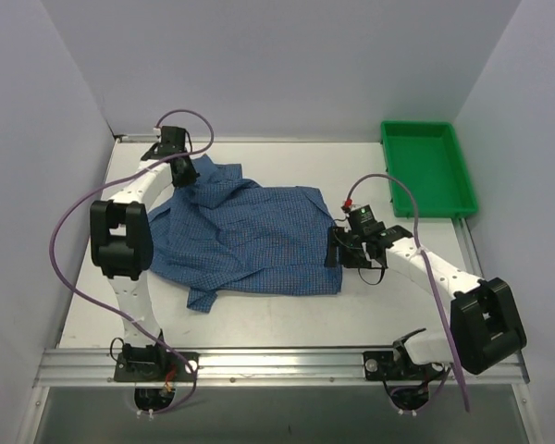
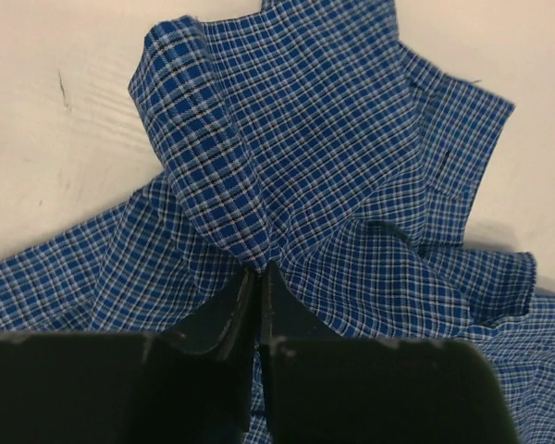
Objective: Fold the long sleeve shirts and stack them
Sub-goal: Flatten the shirt out
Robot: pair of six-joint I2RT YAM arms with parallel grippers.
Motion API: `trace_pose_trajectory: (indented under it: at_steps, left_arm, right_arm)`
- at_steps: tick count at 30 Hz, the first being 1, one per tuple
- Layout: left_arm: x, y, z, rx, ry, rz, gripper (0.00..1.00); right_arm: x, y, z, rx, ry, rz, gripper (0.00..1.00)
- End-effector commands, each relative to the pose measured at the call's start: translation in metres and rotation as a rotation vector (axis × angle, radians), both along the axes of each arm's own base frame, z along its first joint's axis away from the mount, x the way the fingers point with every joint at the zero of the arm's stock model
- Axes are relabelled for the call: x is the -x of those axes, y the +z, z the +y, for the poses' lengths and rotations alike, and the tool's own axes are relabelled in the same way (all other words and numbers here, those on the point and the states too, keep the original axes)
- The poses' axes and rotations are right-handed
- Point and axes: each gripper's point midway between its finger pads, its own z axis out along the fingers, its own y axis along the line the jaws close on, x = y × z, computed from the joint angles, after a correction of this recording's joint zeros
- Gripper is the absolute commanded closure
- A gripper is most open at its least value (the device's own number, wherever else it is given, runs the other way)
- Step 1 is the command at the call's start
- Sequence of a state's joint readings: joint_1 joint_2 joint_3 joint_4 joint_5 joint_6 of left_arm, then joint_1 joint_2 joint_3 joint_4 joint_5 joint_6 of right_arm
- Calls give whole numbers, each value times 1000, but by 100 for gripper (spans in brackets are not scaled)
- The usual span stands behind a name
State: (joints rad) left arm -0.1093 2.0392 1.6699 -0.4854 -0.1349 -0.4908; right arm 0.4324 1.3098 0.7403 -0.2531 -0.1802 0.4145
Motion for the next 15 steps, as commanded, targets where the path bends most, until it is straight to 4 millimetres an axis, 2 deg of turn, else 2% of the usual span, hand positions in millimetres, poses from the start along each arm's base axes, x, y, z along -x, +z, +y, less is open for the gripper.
trace_pose_trajectory:
  at_steps: [1,2,4,5,6,7,8,9,10,11,12,13,14,15]
  left_arm:
    - [4,43,7,-30,0,-80,91]
    - [12,33,8,-37,-5,-52,91]
    - [22,33,8,-51,-25,-41,90]
    - [30,24,8,-53,-34,-16,90]
    - [36,26,9,-61,-45,-15,90]
    - [40,25,10,-65,-52,-10,90]
    - [43,25,11,-71,-55,-7,91]
    - [50,25,11,-78,-66,-2,90]
    - [52,26,11,-78,-72,-2,91]
    - [55,28,9,-76,-81,-1,91]
    - [59,30,8,-72,-91,1,90]
    - [62,30,7,-71,-97,2,90]
    - [63,31,6,-71,-103,1,90]
    - [65,35,7,-74,-108,-6,91]
  right_arm:
    - [-28,17,5,37,3,-70,41]
    - [-34,15,5,57,9,-68,43]
    - [-62,35,10,71,-3,-135,46]
    - [-70,32,12,97,4,-134,48]
    - [-92,50,15,108,-7,-195,50]
    - [-102,54,19,119,2,-215,51]
    - [-112,45,18,171,24,-210,51]
    - [-123,47,20,184,28,-224,51]
    - [-141,61,25,192,25,-268,51]
    - [-151,51,27,218,34,-253,51]
    - [-160,51,27,238,48,-265,51]
    - [-178,63,33,233,43,-300,51]
    - [-186,47,35,252,53,-272,51]
    - [-193,42,35,255,51,-265,51]
